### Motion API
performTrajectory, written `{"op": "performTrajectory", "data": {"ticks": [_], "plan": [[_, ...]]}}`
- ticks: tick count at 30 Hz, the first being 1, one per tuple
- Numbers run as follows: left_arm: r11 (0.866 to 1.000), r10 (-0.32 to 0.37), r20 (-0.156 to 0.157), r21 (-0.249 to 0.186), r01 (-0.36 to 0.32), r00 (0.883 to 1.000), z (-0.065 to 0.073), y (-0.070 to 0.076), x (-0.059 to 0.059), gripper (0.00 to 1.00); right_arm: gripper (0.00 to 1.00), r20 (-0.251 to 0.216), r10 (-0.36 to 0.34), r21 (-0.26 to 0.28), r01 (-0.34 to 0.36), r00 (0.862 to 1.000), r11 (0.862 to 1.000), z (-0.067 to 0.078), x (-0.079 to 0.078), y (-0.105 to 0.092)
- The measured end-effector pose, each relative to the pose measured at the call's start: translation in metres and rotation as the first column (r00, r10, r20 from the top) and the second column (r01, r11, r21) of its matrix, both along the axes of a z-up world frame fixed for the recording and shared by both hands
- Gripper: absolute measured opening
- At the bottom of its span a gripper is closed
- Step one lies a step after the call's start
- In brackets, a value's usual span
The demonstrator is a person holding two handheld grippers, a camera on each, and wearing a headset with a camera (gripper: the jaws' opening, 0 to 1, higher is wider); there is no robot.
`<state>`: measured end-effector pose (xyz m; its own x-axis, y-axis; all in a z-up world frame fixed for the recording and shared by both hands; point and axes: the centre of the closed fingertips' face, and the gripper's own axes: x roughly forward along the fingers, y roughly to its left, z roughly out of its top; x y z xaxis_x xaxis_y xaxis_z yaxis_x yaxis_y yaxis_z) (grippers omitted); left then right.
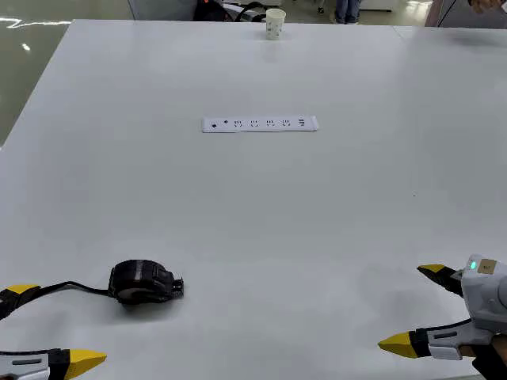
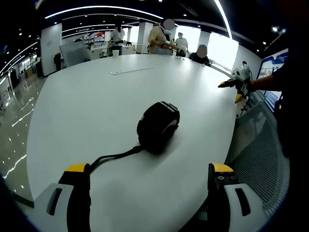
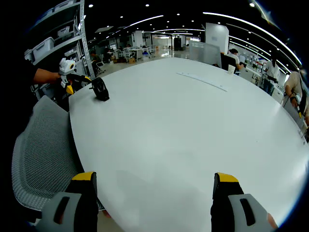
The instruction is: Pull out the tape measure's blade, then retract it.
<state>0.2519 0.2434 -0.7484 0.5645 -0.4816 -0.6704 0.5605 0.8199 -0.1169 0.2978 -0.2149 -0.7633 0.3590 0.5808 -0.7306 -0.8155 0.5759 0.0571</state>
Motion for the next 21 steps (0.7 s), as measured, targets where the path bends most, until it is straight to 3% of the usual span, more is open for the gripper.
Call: {"op": "performTrajectory", "data": {"ticks": [14, 21], "plan": [[1.000, -0.017, 0.006, 0.002, 0.017, 1.000, 0.0066, -0.0011, 0.0073, 0.99, 0.99, -0.009, -0.005, -0.007, 0.005, 1.000, 1.000, -0.0015, -0.0018, -0.0033], [0.999, -0.041, -0.001, 0.004, 0.041, 0.999, 0.0090, -0.0035, 0.0090, 0.99, 0.99, -0.012, 0.009, 0.007, -0.009, 1.000, 1.000, -0.0005, -0.0017, 0.0064]]}}
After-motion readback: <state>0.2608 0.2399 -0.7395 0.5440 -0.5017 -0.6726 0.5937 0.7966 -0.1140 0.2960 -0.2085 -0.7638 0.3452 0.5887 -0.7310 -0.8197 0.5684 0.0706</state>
